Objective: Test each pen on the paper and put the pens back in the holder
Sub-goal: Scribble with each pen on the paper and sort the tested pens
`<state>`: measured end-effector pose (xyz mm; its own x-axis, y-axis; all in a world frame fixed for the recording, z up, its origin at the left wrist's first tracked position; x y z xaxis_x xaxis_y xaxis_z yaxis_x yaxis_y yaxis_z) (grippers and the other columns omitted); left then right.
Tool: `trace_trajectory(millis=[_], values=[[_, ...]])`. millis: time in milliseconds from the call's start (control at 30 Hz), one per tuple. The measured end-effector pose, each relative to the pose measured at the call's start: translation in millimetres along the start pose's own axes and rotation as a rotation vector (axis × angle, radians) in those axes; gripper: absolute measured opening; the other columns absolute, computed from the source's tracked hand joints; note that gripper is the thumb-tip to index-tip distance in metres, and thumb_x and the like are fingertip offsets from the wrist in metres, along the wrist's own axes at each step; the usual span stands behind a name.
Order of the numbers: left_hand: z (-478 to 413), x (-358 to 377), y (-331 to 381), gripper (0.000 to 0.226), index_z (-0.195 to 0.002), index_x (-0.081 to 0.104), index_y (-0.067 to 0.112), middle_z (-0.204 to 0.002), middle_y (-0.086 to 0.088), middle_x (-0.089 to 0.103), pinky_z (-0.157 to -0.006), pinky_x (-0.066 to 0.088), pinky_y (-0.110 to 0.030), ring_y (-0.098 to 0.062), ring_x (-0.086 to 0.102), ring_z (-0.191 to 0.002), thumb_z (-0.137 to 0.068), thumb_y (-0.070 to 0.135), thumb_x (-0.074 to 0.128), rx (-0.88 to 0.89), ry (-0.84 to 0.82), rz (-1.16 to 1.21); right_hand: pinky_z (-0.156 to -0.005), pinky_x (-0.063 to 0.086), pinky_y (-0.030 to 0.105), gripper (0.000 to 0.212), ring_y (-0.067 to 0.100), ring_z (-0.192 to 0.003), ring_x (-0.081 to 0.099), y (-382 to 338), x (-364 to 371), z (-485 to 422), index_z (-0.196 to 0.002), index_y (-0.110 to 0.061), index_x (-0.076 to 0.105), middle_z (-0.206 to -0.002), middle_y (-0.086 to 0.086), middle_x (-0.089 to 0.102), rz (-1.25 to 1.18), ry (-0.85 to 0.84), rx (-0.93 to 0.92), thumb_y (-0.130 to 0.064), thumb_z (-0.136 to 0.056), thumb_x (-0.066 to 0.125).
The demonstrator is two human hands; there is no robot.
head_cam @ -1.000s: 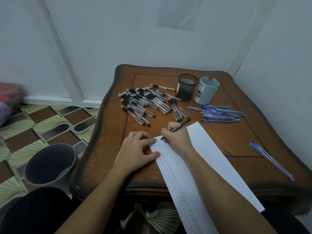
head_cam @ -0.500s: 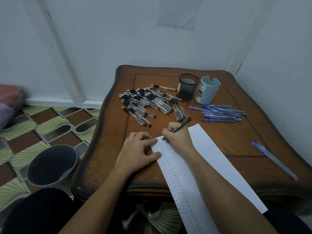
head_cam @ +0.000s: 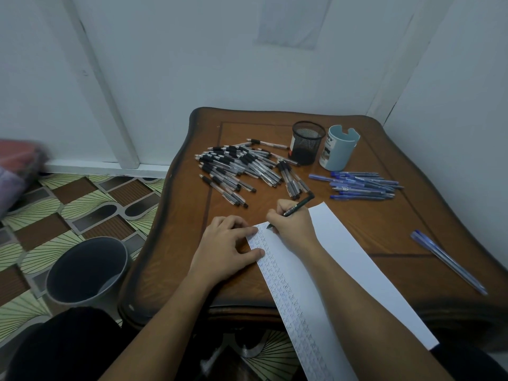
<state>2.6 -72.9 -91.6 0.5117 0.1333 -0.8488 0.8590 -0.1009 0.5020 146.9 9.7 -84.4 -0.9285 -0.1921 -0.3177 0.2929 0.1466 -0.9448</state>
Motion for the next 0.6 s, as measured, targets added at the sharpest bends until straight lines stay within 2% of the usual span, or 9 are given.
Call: trace_trajectory(millis=[167, 267, 333, 433, 600], values=[[-0.1, 0.1, 0.5, 0.055, -0.127, 0.058, 0.040, -0.119, 0.025, 0.045, -0.094, 0.027, -0.026, -0.002, 0.029, -0.115, -0.080, 0.068, 0.056, -0.002, -0.005, 0.000, -0.063, 0.051, 0.037, 0.039, 0.015, -0.055, 0.050, 0.0, 0.4, 0.5, -0.054, -0.017, 0.045, -0.055, 0.006, 0.044, -0.010, -0.011, 0.001, -0.006, -0.086, 0.064], [0.2, -0.7, 0.2, 0.058, -0.127, 0.059, 0.039, -0.117, 0.025, 0.045, -0.093, 0.027, -0.026, -0.003, 0.029, -0.115, -0.077, 0.071, 0.053, -0.002, 0.001, -0.001, -0.064, 0.052, 0.037, 0.044, 0.016, -0.056, 0.052, 0.9, 1.0, 0.8, -0.050, -0.023, 0.045, -0.054, 0.004, 0.045, -0.011, -0.023, 0.014, -0.006, -0.086, 0.063], [0.1, -0.6, 0.2, 0.058, -0.127, 0.058, 0.040, -0.117, 0.026, 0.044, -0.093, 0.027, -0.026, -0.002, 0.029, -0.115, -0.078, 0.071, 0.054, -0.003, -0.001, -0.005, -0.064, 0.052, 0.036, 0.040, 0.017, -0.058, 0.050, -1.2, 0.6, 1.4, -0.054, -0.018, 0.044, -0.056, 0.006, 0.044, -0.003, -0.015, 0.004, -0.005, -0.087, 0.063], [0.3, -0.5, 1.6, 0.055, -0.127, 0.058, 0.040, -0.118, 0.026, 0.043, -0.093, 0.027, -0.025, -0.002, 0.029, -0.115, -0.080, 0.067, 0.057, -0.010, -0.003, -0.003, -0.058, 0.049, 0.027, 0.038, 0.024, -0.061, 0.048, -1.1, -1.6, 0.9, -0.056, -0.014, 0.042, -0.057, 0.007, 0.041, -0.013, 0.010, 0.020, -0.003, -0.087, 0.062], [1.1, -2.6, 2.0, 0.054, -0.127, 0.058, 0.039, -0.117, 0.025, 0.044, -0.095, 0.028, -0.026, -0.003, 0.030, -0.116, -0.080, 0.065, 0.058, -0.012, -0.003, 0.003, -0.065, 0.050, 0.032, 0.035, 0.017, -0.059, 0.050, -2.7, -0.1, 2.5, -0.061, -0.013, 0.046, -0.060, 0.008, 0.046, 0.043, 0.018, 0.012, -0.009, -0.091, 0.061]])
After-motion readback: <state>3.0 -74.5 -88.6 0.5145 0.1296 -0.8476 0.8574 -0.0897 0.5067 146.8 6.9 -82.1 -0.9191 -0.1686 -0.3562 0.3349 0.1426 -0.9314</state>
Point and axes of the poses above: each hand's wrist, its own z-axis away from the middle knuckle, its own x-axis out of the palm, y = z × x, the point moved 7 cm from there along -z, towards the middle knuckle
